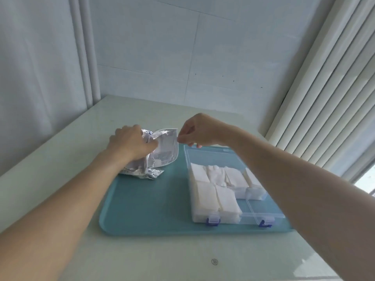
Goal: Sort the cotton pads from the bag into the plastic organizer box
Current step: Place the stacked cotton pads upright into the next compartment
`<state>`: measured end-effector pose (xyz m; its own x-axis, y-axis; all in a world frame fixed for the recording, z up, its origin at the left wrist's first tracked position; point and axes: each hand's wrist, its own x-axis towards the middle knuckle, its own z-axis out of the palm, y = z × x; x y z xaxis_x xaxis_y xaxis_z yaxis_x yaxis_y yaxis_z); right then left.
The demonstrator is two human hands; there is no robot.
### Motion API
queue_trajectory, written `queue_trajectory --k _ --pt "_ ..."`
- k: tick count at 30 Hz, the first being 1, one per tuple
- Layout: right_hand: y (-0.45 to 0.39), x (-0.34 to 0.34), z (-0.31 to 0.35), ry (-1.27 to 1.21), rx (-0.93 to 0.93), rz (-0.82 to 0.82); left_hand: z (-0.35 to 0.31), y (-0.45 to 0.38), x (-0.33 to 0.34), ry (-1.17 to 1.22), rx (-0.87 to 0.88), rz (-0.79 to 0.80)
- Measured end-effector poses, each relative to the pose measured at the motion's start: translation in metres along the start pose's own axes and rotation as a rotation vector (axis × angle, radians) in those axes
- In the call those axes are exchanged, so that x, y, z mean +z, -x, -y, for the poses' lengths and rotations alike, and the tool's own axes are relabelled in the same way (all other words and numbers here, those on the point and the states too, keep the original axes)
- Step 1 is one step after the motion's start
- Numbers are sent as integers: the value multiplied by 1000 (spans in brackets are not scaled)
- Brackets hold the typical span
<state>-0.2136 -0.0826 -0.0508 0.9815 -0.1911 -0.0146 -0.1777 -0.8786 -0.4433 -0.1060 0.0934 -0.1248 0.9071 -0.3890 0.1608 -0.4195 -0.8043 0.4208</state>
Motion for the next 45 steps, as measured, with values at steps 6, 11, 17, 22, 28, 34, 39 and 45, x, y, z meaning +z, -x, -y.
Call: queue_trajectory --k 6,11,17,22,28,34,39,45 --pt "-46 53 27 176 9 79 42 -18 1 101 60 0" --pt "-72 66 28 352 98 137 50 -19 5 140 106 -104" --pt "-86 77 26 320 93 158 55 -21 11 187 9 -117" --pt "-86 83 25 -30 52 169 57 -23 11 244 -5 -126" --pt "-78 97 35 -252 12 218 63 -20 5 386 -62 -284" --pt "-75 102 42 -244 32 129 52 -19 -1 671 -29 -167" --pt "-73 103 39 -409 36 132 52 -20 5 906 -170 2" --pt "-74 94 45 -178 30 -23 50 -22 9 854 -200 -121"
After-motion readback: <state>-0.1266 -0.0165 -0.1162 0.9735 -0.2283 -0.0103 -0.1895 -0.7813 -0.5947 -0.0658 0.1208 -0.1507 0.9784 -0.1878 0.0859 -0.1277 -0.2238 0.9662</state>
